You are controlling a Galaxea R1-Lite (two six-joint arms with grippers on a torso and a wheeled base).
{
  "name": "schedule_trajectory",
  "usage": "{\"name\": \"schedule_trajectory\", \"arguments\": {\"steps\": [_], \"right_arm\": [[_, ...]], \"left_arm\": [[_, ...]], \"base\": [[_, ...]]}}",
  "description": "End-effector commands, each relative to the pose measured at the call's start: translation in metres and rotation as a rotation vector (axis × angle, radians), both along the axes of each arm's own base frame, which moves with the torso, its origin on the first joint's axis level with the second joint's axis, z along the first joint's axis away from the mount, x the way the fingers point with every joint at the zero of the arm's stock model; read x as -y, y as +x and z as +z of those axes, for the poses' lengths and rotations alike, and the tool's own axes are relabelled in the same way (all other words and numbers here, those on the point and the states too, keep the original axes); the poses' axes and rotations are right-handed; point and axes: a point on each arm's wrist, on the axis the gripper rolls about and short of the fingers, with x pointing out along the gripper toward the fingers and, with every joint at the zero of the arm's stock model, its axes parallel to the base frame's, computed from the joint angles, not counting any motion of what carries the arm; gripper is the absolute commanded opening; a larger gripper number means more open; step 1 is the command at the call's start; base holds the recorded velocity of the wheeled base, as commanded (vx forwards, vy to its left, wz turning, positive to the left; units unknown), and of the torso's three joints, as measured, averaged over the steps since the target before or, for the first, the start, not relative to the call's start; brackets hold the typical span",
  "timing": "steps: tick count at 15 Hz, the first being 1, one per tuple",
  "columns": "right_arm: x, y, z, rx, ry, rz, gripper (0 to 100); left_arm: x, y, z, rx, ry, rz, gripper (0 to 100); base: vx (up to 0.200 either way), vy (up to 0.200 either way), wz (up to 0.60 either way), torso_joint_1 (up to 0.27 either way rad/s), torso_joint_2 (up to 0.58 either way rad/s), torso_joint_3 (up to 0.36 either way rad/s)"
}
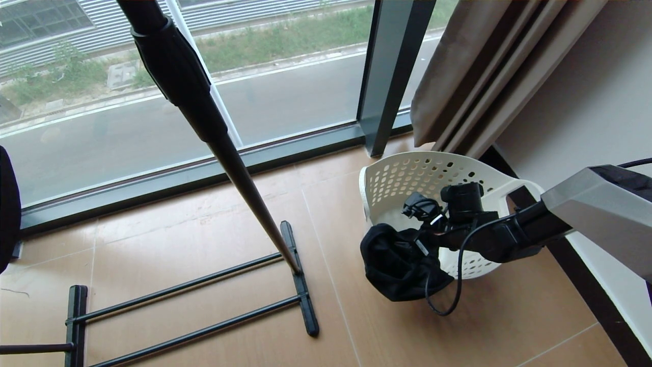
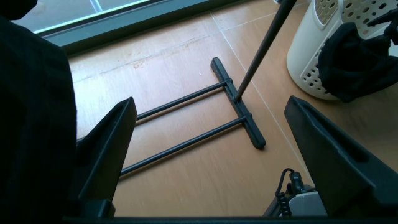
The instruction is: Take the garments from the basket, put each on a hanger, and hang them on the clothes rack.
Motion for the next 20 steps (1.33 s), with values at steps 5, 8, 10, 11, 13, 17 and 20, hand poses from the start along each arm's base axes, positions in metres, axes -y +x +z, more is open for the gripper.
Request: {"name": "schedule_trajectory", "arguments": {"steps": [5,8,10,11,13,17,20], "right_arm": [[-0.002,0.008,-0.009,-0.004,-0.001,-0.009,100],[-0.002,0.010,-0.011,-0.004,0.000,-0.017,100],[-0.003,0.011,-0.010,-0.009,0.028,-0.037,0],[-0.003,0.012,-0.008,-0.008,0.040,-0.045,0],[-0.003,0.011,-0.007,-0.007,0.042,-0.049,0],[-0.002,0.011,-0.002,0.003,0.045,-0.048,0],[0.000,0.001,0.020,0.040,0.055,-0.048,0]], "left_arm": [[0.000,0.000,0.000,-0.001,0.000,-0.001,100],[0.000,0.000,0.000,-0.001,0.000,0.000,100],[0.000,0.000,0.000,-0.001,0.000,0.000,100],[0.000,0.000,0.000,-0.001,0.000,-0.001,100],[0.000,0.000,0.000,-0.001,0.000,0.000,100],[0.000,0.000,0.000,-0.001,0.000,-0.001,100],[0.000,0.000,0.000,-0.001,0.000,0.000,100]], "base": [[0.000,0.000,0.00,0.000,0.00,0.000],[0.000,0.000,0.00,0.000,0.00,0.000],[0.000,0.000,0.00,0.000,0.00,0.000],[0.000,0.000,0.00,0.000,0.00,0.000],[0.000,0.000,0.00,0.000,0.00,0.000],[0.000,0.000,0.00,0.000,0.00,0.000],[0.000,0.000,0.00,0.000,0.00,0.000]]}}
